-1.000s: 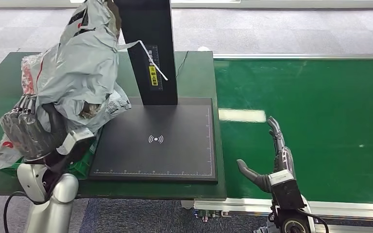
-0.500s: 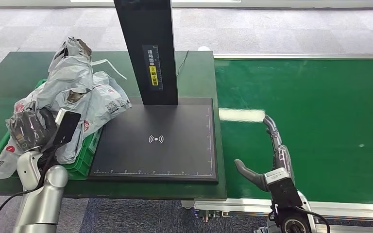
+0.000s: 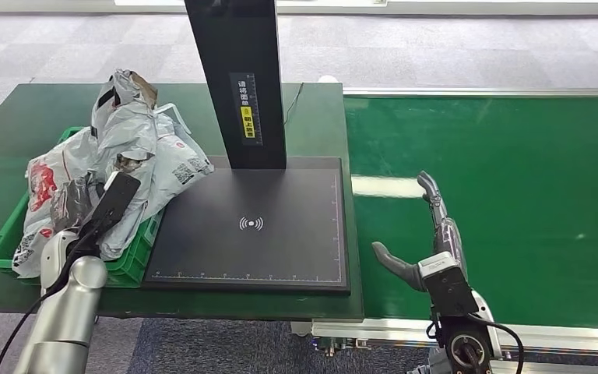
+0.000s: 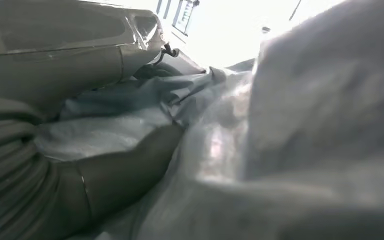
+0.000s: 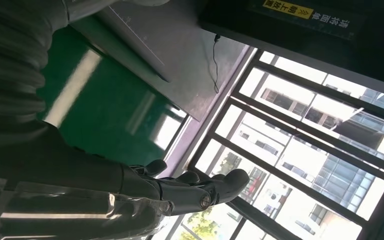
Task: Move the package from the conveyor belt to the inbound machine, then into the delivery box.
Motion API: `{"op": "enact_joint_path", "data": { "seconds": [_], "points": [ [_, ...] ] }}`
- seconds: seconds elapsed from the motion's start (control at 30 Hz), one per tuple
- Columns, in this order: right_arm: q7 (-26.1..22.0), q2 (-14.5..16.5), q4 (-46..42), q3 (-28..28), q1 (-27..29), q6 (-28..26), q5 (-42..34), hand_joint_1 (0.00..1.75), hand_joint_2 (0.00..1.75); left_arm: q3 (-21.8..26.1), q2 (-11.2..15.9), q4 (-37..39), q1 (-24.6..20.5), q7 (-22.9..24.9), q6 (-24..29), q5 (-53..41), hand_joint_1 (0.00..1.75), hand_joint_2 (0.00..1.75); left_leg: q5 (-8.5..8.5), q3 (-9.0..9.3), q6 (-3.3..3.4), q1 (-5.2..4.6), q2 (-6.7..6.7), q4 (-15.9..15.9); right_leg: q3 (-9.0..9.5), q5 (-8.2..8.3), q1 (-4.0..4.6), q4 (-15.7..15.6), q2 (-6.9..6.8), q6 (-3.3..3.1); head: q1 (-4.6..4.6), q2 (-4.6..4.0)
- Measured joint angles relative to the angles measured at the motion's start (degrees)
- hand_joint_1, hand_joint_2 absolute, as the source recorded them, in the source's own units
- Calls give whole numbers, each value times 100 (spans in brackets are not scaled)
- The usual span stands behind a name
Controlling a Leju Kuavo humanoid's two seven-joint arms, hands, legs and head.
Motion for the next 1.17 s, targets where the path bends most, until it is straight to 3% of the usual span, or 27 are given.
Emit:
{"op": "enact_joint_path", "data": {
  "seconds": [0.23,0.4,0.5,0.6,0.8,1.0,1.07,1.17],
  "points": [
    [27,32,-5,0,67,0,38,0,175,-101,-71,-199,174,-667,1210,424,0,175,3,-1,1,0,0,0,-2,1,0,0,1,1,1,0],
    [28,34,-16,0,132,-8,38,0,175,-183,-157,-557,342,-1012,1645,637,0,175,1,-9,2,-1,3,1,-13,1,0,0,4,1,1,1],
    [24,36,-26,0,171,-28,38,0,175,-260,-227,-880,479,-1525,2246,803,0,175,0,-13,2,0,3,1,-18,1,0,0,5,0,1,0],
    [6,30,-28,-1,193,-76,14,0,175,-433,-303,-1345,655,-1744,2558,775,0,175,0,-15,1,0,3,1,-20,0,0,0,5,0,1,0],
    [-32,-13,-24,-1,195,-143,-82,0,175,-809,-434,-2146,965,-1983,2716,887,0,175,-1,-16,1,-1,3,1,-20,1,0,-1,4,1,1,-1],
    [-91,-46,0,21,191,-198,-148,0,175,-1065,-556,-2780,1263,-2883,2772,1905,0,175,-1,-17,1,0,3,1,-20,1,0,-1,4,1,1,-1],
    [-113,-54,24,39,184,-201,-184,0,175,-1214,-596,-2985,1364,-3165,2496,2638,0,175,-1,-17,1,0,3,1,-20,0,0,-1,4,1,0,0],
    [-158,-68,61,52,167,-189,-321,0,175,-1438,-642,-3201,1486,-3202,1640,3753,0,175,-2,-19,2,0,1,1,-19,-1,0,-2,1,1,0,1]
  ]
}}
